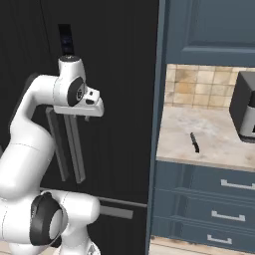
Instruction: Retrieve the butter from the fridge and place it on a plate on the dining table. Then retrieve the butter knife by the fridge and place it near the plate.
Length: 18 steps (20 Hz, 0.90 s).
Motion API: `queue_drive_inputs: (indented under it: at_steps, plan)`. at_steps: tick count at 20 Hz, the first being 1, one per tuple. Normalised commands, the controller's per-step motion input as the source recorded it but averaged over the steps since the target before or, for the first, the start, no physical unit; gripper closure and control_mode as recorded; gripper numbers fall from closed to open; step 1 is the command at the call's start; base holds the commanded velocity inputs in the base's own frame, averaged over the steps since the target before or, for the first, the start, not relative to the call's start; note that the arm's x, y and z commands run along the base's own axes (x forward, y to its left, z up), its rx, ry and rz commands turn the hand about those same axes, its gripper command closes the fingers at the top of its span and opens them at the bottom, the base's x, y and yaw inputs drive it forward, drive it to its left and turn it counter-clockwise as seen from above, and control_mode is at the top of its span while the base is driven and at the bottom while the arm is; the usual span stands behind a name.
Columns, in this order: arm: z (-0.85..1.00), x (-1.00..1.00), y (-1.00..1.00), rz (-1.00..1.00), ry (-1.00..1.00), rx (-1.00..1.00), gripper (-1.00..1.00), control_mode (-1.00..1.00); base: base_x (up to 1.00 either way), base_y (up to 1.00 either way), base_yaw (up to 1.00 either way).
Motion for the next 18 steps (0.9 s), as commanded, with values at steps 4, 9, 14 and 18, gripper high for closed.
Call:
queue_drive_inputs:
  at_steps: [4,9,14,18]
  plan:
    - [0.00,-0.18,0.00,-0.02,0.00,0.00,-1.00,-1.00,0.00,0.00,0.00]
    - [-0.03,-0.31,0.00,-0.06,0.01,0.01,-1.00,1.00,-0.31,0.00,-0.10]
    - [0.00,0.00,0.00,0.00,0.00,0.00,-1.00,1.00,-0.34,0.29,-0.19]
    - [0.00,0.00,0.00,0.00,0.00,0.00,-1.00,1.00,0.02,0.56,-0.11]
